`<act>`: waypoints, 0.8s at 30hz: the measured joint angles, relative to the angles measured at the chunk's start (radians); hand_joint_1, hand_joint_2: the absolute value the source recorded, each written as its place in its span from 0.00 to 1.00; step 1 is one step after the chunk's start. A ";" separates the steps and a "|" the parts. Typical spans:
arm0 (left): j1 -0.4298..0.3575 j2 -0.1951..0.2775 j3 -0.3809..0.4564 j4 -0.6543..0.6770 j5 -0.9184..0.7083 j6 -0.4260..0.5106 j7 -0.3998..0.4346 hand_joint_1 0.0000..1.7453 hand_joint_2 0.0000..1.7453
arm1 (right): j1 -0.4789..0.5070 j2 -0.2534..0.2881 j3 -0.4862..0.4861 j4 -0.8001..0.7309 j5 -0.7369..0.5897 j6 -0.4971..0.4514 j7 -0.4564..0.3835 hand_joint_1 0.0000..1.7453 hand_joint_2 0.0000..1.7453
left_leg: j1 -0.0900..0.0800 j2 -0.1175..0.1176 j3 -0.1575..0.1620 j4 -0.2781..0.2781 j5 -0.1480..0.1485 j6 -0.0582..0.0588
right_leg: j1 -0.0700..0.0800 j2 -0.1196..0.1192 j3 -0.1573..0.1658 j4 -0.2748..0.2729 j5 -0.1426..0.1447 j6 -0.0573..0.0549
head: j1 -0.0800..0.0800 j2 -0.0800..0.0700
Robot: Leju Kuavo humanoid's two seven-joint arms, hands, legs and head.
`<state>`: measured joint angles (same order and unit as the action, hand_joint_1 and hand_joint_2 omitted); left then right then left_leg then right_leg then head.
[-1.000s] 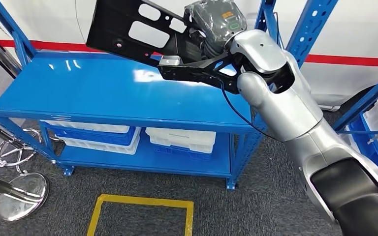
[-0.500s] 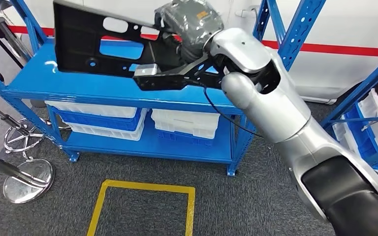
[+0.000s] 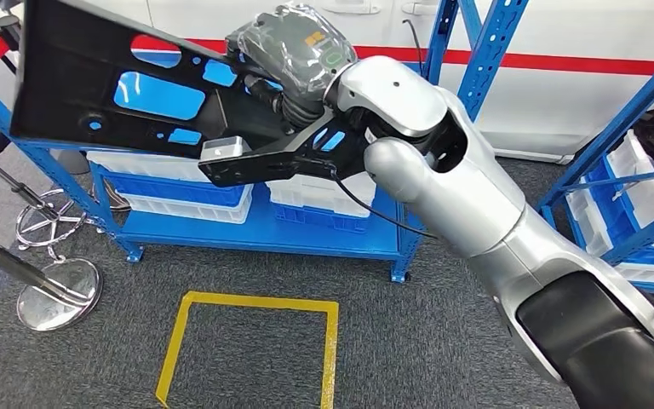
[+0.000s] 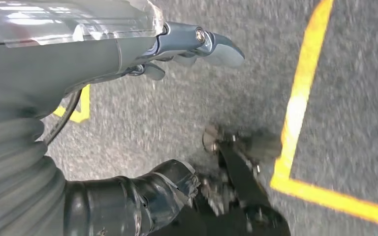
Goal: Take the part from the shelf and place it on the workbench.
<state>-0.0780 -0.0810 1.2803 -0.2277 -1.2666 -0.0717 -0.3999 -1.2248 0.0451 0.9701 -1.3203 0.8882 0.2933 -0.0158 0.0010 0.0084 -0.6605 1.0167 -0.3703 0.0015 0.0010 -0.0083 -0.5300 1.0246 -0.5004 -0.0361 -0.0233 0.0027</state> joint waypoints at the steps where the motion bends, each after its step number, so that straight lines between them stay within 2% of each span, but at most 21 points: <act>1: 0.000 0.001 0.000 0.000 0.000 0.000 0.000 0.00 1.00 | -0.001 0.000 0.000 0.000 -0.003 0.000 0.000 1.00 1.00 | 0.000 -0.002 -0.008 0.010 -0.017 -0.005 | -0.004 -0.003 -0.007 -0.007 0.011 -0.005 | 0.000 0.000; 3: 0.000 0.001 0.000 0.000 -0.001 0.000 0.000 0.00 1.00 | -0.003 0.002 0.001 0.000 -0.006 0.000 0.001 1.00 1.00 | 0.005 -0.005 -0.036 0.086 -0.101 -0.014 | -0.010 -0.008 -0.029 -0.015 0.036 -0.012 | -0.001 0.000; 4: 0.001 0.001 0.000 0.000 -0.001 0.000 0.001 0.00 1.00 | -0.004 0.003 0.001 0.000 -0.008 0.000 0.001 1.00 1.00 | 0.008 -0.005 -0.053 0.150 -0.149 -0.019 | -0.010 -0.008 -0.044 -0.014 0.048 -0.014 | -0.001 0.000; 5: 0.001 0.001 0.000 0.000 -0.001 0.000 0.001 0.00 1.00 | -0.004 0.003 0.002 0.000 -0.010 -0.001 0.002 1.00 1.00 | 0.012 -0.005 -0.065 0.214 -0.181 -0.025 | -0.010 -0.008 -0.059 -0.012 0.059 -0.013 | -0.001 0.000; 6: 0.002 0.002 0.000 0.000 -0.002 0.000 0.001 0.00 1.00 | -0.004 0.003 0.004 0.000 -0.013 -0.001 0.003 1.00 1.00 | 0.016 -0.005 -0.069 0.262 -0.188 -0.032 | -0.011 -0.008 -0.076 -0.009 0.069 -0.010 | -0.001 0.000; 7: 0.002 0.003 0.000 0.000 -0.002 0.001 0.001 0.00 1.00 | -0.004 0.003 0.007 0.000 -0.015 -0.001 0.004 1.00 1.00 | 0.021 -0.005 -0.060 0.282 -0.173 -0.038 | -0.014 -0.008 -0.093 -0.005 0.079 -0.006 | -0.001 0.000; 8: 0.002 0.004 0.000 0.000 -0.002 0.001 0.001 0.00 1.00 | -0.004 0.002 0.010 0.000 -0.017 -0.002 0.005 1.00 1.00 | 0.025 -0.005 -0.035 0.268 -0.142 -0.043 | -0.017 -0.009 -0.111 0.001 0.088 0.000 | -0.001 0.000; 9: 0.001 0.005 0.000 0.000 -0.002 0.001 0.001 0.00 1.00 | -0.004 0.002 0.012 0.000 -0.019 -0.002 0.005 1.00 1.00 | 0.030 -0.005 0.006 0.224 -0.114 -0.049 | -0.020 -0.009 -0.127 0.008 0.096 0.006 | -0.001 0.000; 10: 0.001 0.005 0.000 0.000 -0.002 0.002 0.001 0.00 1.00 | -0.004 0.002 0.014 -0.001 -0.021 -0.003 0.006 1.00 1.00 | 0.033 -0.006 0.057 0.158 -0.108 -0.056 | -0.022 -0.008 -0.142 0.016 0.102 0.013 | -0.002 0.000; 11: 0.000 0.006 0.000 0.000 -0.003 0.002 0.001 0.00 1.00 | -0.004 0.002 0.016 -0.002 -0.023 -0.004 0.006 1.00 1.00 | 0.033 -0.008 0.103 0.091 -0.117 -0.055 | -0.023 -0.008 -0.153 0.024 0.108 0.021 | -0.001 0.000; 12: 0.001 0.006 0.000 0.000 -0.003 0.002 0.000 0.00 1.00 | -0.004 0.001 0.016 -0.003 -0.026 -0.005 0.007 1.00 1.00 | 0.031 -0.011 0.132 0.042 -0.132 -0.051 | -0.022 -0.007 -0.160 0.029 0.116 0.027 | -0.001 0.000; 13: 0.001 0.006 0.000 0.000 -0.004 0.002 -0.002 0.00 1.00 | -0.004 0.000 0.017 -0.005 -0.029 -0.006 0.008 1.00 1.00 | 0.027 -0.013 0.145 0.016 -0.146 -0.043 | -0.021 -0.007 -0.165 0.030 0.125 0.034 | -0.001 0.000; 15: 0.001 0.006 0.000 0.000 -0.006 0.002 -0.004 0.00 1.00 | -0.004 -0.004 0.017 -0.006 -0.034 -0.008 0.009 1.00 1.00 | 0.025 -0.013 0.135 0.012 -0.136 -0.021 | -0.022 -0.006 -0.170 0.027 0.139 0.046 | -0.001 0.000; 16: 0.000 0.006 0.000 0.000 -0.007 0.002 -0.006 0.00 1.00 | -0.004 -0.007 0.017 -0.007 -0.036 -0.009 0.009 1.00 1.00 | 0.025 -0.011 0.128 0.011 -0.126 -0.009 | -0.023 -0.005 -0.177 0.036 0.126 0.051 | 0.000 0.000; 17: -0.001 0.006 0.000 0.000 -0.008 0.003 -0.007 0.00 1.00 | -0.005 -0.010 0.017 -0.008 -0.037 -0.010 0.010 1.00 1.00 | 0.025 -0.008 0.118 0.009 -0.115 0.004 | -0.024 -0.003 -0.188 0.063 0.094 0.054 | 0.000 0.000; 18: -0.002 0.006 0.000 0.000 -0.008 0.003 -0.008 0.00 1.00 | -0.005 -0.014 0.018 -0.009 -0.039 -0.010 0.010 1.00 1.00 | 0.025 -0.005 0.106 0.008 -0.103 0.015 | -0.025 -0.002 -0.203 0.108 0.048 0.056 | 0.000 0.000; 20: -0.001 0.006 0.000 0.000 -0.008 0.004 -0.009 0.00 1.00 | -0.005 -0.017 0.018 -0.011 -0.043 -0.011 0.012 1.00 1.00 | 0.017 -0.003 0.078 0.009 -0.081 0.027 | -0.023 0.001 -0.234 0.237 -0.044 0.056 | 0.000 0.000; 21: -0.001 0.006 0.000 0.000 -0.008 0.004 -0.009 0.00 1.00 | -0.004 -0.019 0.018 -0.011 -0.045 -0.011 0.013 1.00 1.00 | 0.013 -0.002 0.063 0.009 -0.070 0.029 | -0.022 0.002 -0.241 0.290 -0.063 0.054 | 0.000 0.000; 22: -0.001 0.006 0.000 0.000 -0.008 0.005 -0.010 0.00 1.00 | -0.004 -0.022 0.018 -0.011 -0.047 -0.011 0.015 1.00 1.00 | 0.008 -0.002 0.048 0.010 -0.059 0.030 | -0.020 0.003 -0.234 0.316 -0.059 0.050 | 0.000 0.000; 23: -0.001 0.006 0.000 0.000 -0.008 0.006 -0.011 0.00 1.00 | -0.004 -0.023 0.018 -0.011 -0.050 -0.011 0.017 1.00 1.00 | 0.002 -0.003 0.034 0.011 -0.049 0.031 | -0.016 0.004 -0.210 0.307 -0.037 0.043 | 0.000 0.000; 24: -0.001 0.006 0.000 0.000 -0.008 0.007 -0.011 0.00 1.00 | -0.004 -0.025 0.018 -0.012 -0.051 -0.011 0.018 1.00 1.00 | -0.002 -0.004 0.021 0.011 -0.038 0.032 | -0.010 0.005 -0.169 0.263 -0.011 0.031 | 0.000 0.000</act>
<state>-0.0791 -0.0749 1.2802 -0.2277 -1.2748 -0.0649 -0.4110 -1.2284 0.0204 0.9880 -1.3321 0.8369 0.2823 0.0024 -0.0014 0.0048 -0.6397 1.0281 -0.4085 0.0334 -0.0091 -0.0035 -0.6988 1.2880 -0.5112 -0.0055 -0.0230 0.0027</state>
